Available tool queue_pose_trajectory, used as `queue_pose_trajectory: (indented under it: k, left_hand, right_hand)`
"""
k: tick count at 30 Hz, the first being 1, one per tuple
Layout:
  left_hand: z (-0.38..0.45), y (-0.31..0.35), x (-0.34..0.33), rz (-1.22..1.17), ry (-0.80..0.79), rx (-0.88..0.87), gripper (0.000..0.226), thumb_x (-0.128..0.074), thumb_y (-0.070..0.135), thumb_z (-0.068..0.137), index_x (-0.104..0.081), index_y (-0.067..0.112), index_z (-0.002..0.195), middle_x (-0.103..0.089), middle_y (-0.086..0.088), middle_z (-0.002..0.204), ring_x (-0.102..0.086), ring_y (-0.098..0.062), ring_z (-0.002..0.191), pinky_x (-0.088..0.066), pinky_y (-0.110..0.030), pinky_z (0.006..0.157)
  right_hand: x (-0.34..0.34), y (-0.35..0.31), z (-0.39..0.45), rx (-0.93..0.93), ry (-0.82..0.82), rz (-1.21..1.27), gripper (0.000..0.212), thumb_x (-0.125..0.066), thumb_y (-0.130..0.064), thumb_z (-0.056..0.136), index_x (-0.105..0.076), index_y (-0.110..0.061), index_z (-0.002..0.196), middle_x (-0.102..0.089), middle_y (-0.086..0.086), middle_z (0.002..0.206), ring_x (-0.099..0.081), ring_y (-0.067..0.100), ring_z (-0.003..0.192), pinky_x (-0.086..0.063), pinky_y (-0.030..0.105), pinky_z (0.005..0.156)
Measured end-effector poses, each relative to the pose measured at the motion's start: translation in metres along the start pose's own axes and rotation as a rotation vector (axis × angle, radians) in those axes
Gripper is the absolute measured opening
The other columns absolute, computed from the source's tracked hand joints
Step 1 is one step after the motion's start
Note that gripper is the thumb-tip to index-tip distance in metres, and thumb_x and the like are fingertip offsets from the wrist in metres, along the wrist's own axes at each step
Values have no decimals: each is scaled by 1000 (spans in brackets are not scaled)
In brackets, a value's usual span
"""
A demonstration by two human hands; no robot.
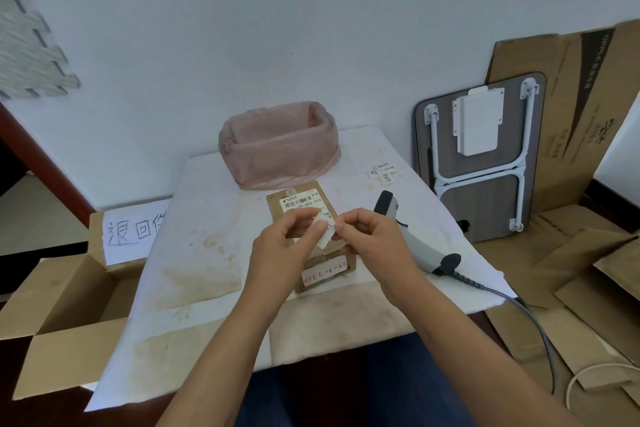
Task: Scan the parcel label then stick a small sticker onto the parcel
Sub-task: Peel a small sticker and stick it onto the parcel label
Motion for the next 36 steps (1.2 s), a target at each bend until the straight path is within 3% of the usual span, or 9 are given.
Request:
queue_pose_trajectory:
  k: [2,5,10,14,18,24,27,31,36]
  left_hand:
    - [-1,-2,0,-70,-27,42,11,-70,34,86,-75,32,96,-76,8,93,-69,-11,93,-56,-37,89]
    - [-4,0,1,-164,-52,58,8,-70,28,87,-77,26,90,-77,3,91,-70,-17,90,-56,-32,83]
    - [-5,2,4,-214,-58,80,7,-71,26,87,-77,23,90,-76,4,89,-67,-7,78,-52,-22,76]
    - [-5,2,7,-259,-51,94,7,-71,23,87,-77,22,90,-76,5,86,-65,-2,73,-49,-21,75]
    - [-4,2,9,-214,-57,77,6,-72,24,86,-77,23,90,-76,4,88,-66,-5,77,-49,-21,74]
    - [-2,8,14,-15,-78,22,7,-70,32,86,-76,29,85,-73,11,77,-64,3,72,-45,-8,60]
    - [-2,11,14,-64,-83,35,4,-71,29,86,-75,31,87,-72,12,74,-64,1,71,-44,-15,67]
    - [-6,15,9,-97,-129,14,19,-68,23,88,-65,38,100,-73,6,75,-67,-5,72,-45,-21,71]
    - [-8,12,9,-183,-32,28,13,-66,19,89,-72,31,87,-70,7,79,-63,-9,75,-48,-23,73]
  right_hand:
    - [-1,-2,-2,11,-13,7,7,-65,-10,87,-70,-10,82,-70,4,75,-66,9,74,-52,19,61]
    - [0,-4,-3,17,-26,2,8,-65,-10,87,-68,-11,80,-69,4,74,-64,6,68,-50,18,60]
    - [-1,-3,-4,1,-31,6,13,-65,-13,88,-64,-12,75,-63,3,69,-58,8,61,-49,18,59]
    - [0,-1,-5,-58,-30,169,17,-59,-21,94,-67,-11,82,-67,5,78,-64,12,77,-53,25,68]
    - [-1,-1,-7,-72,-83,142,19,-62,-23,92,-73,-10,98,-74,9,92,-69,14,84,-53,25,69]
    - [0,-4,-7,-48,-131,28,12,-63,-7,89,-74,-5,95,-74,4,76,-67,9,72,-50,20,59]
    - [-1,-3,-7,-63,-115,74,11,-62,-8,90,-72,-3,91,-71,5,75,-64,10,70,-49,21,60]
    - [-2,1,-6,-129,-102,141,13,-62,-15,91,-70,-9,84,-68,2,71,-60,9,66,-48,24,63]
    - [-8,1,-13,-199,-220,171,25,-61,-32,91,-70,-10,82,-70,8,81,-64,13,72,-51,22,64]
Point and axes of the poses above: each hand's wrist, its own z-axis towards the middle knuckle, its own x-axis out of the back of the hand, y = z × x, the point moved 4 cm from there along z, towards the middle knuckle
